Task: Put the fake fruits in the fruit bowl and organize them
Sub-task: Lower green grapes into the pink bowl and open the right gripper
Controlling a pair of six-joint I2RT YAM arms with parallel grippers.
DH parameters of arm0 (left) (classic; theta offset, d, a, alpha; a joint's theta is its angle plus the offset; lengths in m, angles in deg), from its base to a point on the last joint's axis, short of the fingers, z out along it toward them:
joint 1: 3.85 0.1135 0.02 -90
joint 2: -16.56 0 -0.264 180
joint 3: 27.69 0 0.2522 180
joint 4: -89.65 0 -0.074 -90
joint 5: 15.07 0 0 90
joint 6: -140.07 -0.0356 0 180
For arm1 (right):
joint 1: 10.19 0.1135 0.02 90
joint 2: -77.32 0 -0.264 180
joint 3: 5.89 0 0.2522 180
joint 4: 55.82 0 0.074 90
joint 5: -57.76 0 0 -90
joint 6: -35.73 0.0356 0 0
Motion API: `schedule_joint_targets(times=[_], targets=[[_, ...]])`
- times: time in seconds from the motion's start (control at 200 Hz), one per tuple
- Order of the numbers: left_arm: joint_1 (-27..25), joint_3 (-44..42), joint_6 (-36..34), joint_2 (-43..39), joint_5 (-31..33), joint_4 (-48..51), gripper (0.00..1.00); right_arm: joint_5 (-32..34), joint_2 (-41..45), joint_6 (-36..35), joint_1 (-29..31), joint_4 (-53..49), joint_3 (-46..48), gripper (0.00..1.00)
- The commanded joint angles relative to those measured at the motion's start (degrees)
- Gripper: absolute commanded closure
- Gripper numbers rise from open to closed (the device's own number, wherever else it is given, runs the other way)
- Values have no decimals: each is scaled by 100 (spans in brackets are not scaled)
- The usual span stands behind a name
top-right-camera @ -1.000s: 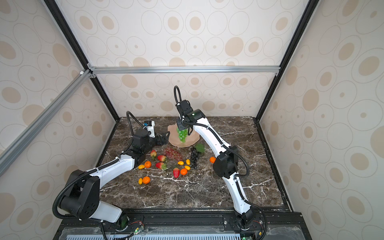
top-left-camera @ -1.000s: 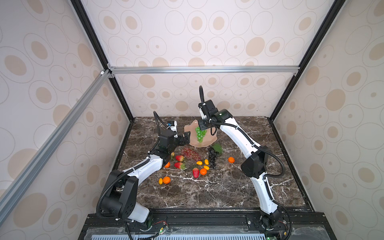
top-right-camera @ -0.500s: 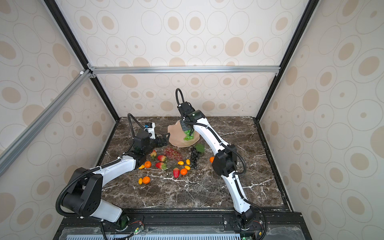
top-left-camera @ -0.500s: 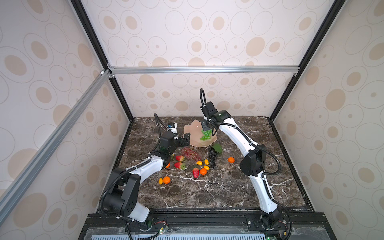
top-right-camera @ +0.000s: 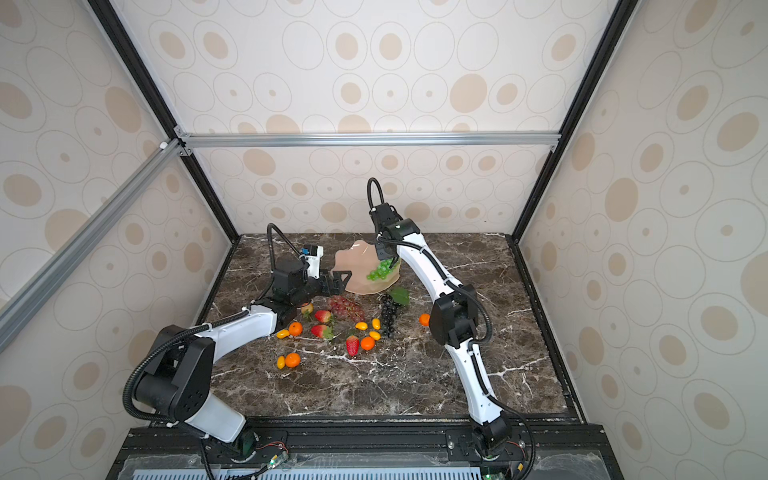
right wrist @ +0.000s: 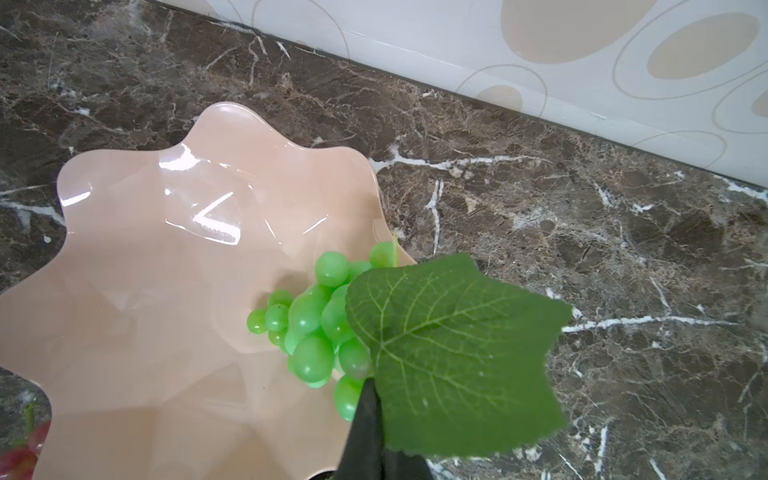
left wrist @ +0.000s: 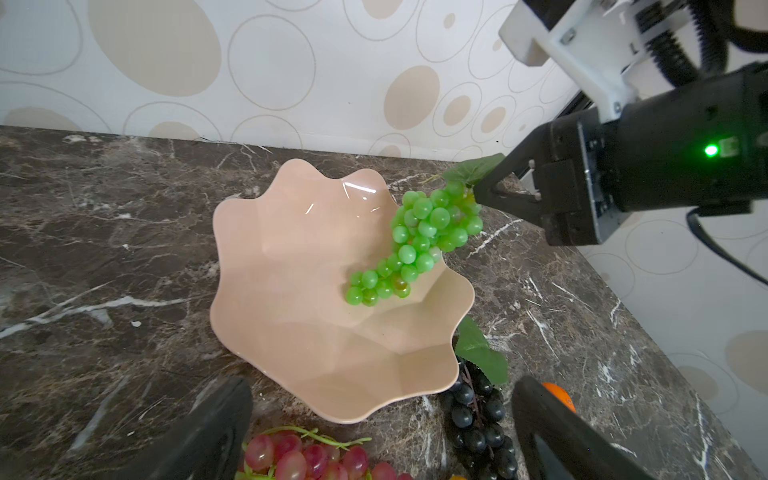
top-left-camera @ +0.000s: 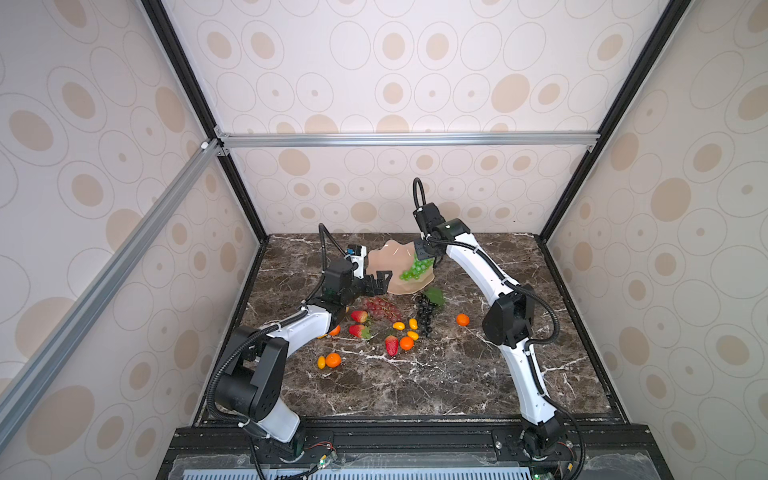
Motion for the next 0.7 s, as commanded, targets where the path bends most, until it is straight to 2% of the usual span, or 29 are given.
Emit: schedule_joint_targets(times=[0.0,0.285,0.695], targets=[[38,216,-121,75,-180,-54,2,-241,-73,142,-61,17,89,100],[48,173,-173,27,-230,-63,2,-657,-213,208,-148,-35,100,100],[49,219,-68,130,-424,-125,2,-442,-300,218,-173,-294,74,100]])
